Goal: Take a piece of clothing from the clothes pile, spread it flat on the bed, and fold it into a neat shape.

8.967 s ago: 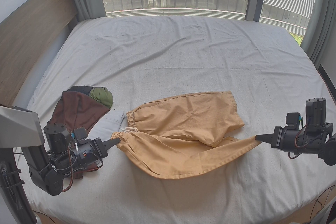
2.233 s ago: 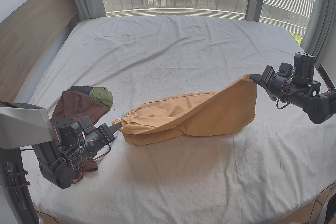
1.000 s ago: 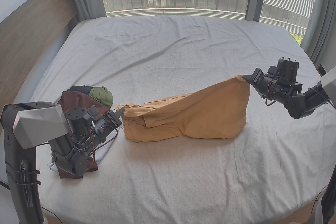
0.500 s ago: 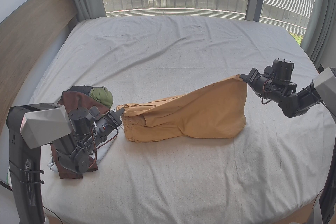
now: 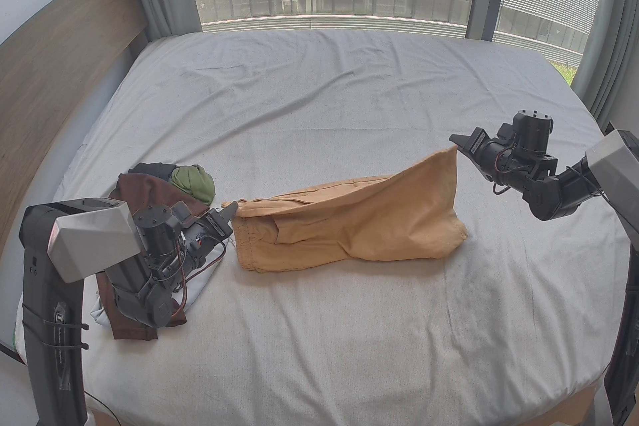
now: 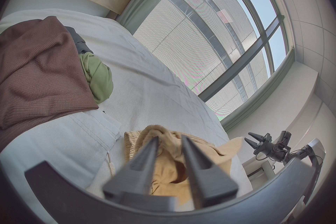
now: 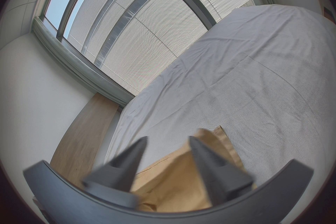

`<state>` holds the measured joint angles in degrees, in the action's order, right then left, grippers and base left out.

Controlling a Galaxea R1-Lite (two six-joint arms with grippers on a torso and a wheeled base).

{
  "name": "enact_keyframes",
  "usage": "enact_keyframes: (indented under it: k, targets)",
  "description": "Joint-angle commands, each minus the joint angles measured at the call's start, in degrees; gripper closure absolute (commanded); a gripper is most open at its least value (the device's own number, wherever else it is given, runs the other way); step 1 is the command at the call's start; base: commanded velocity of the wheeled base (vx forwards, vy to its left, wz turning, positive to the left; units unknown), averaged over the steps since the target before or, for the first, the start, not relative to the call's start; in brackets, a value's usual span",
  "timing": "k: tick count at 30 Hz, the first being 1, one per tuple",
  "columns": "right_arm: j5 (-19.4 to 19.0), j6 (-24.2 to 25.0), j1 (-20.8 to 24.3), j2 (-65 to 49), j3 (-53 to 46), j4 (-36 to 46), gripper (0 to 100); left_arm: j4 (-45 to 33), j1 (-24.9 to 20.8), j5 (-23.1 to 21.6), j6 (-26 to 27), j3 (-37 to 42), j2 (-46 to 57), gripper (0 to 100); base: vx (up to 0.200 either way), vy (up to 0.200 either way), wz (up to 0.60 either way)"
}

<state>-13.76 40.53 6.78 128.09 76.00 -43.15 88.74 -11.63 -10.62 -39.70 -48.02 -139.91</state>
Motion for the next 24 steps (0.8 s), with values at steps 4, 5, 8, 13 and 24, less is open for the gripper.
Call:
enact_keyframes:
  k: [4, 5, 8, 13, 24]
  targets:
    - [0.23, -0.28, 0.08, 2.52, 1.79, -2.9, 0, 0.03, 0.12, 0.95, -0.02, -2.69, -0.63, 0, 0.0, 0.0, 0.0]
    - [0.23, -0.28, 0.08, 2.52, 1.52, -3.78, 0, -0.05, 0.12, 1.65, -0.11, -3.05, -0.63, 0, 0.0, 0.0, 0.0]
    - [0.32, -0.28, 0.17, 1.82, 0.03, -5.01, 0, -0.05, 0.12, 2.97, -0.11, -3.22, -0.36, 0, 0.0, 0.0, 0.0]
    - [0.32, -0.37, 0.25, -2.23, -5.24, -4.66, 0, 0.12, 0.12, 3.41, -0.02, -1.82, 1.75, 0, 0.0, 0.0, 0.0]
    - [0.32, -0.37, 1.31, -8.29, -22.73, -3.6, 0, 0.12, -1.11, 0.51, 0.33, 7.59, 7.55, 0, 0.0, 0.0, 0.0]
